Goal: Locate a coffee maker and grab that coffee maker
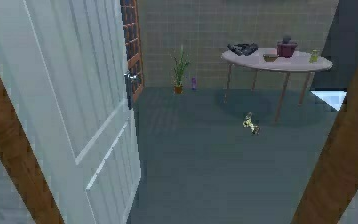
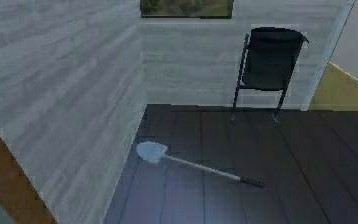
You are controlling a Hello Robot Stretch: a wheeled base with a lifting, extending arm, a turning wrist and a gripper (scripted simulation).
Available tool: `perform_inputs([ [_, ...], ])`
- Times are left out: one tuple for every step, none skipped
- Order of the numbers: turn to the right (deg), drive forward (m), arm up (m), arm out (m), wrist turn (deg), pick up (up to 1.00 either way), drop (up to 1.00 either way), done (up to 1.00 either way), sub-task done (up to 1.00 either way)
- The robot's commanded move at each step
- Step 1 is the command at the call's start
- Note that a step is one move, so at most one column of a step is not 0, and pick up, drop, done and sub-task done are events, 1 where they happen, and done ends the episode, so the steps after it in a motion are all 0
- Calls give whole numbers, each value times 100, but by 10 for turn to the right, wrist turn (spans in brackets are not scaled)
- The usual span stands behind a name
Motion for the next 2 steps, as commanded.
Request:
perform_inputs([
  [0,75,0,0,0,0,0,0,0],
  [450,0,0,0,0,0,0,0,0],
])
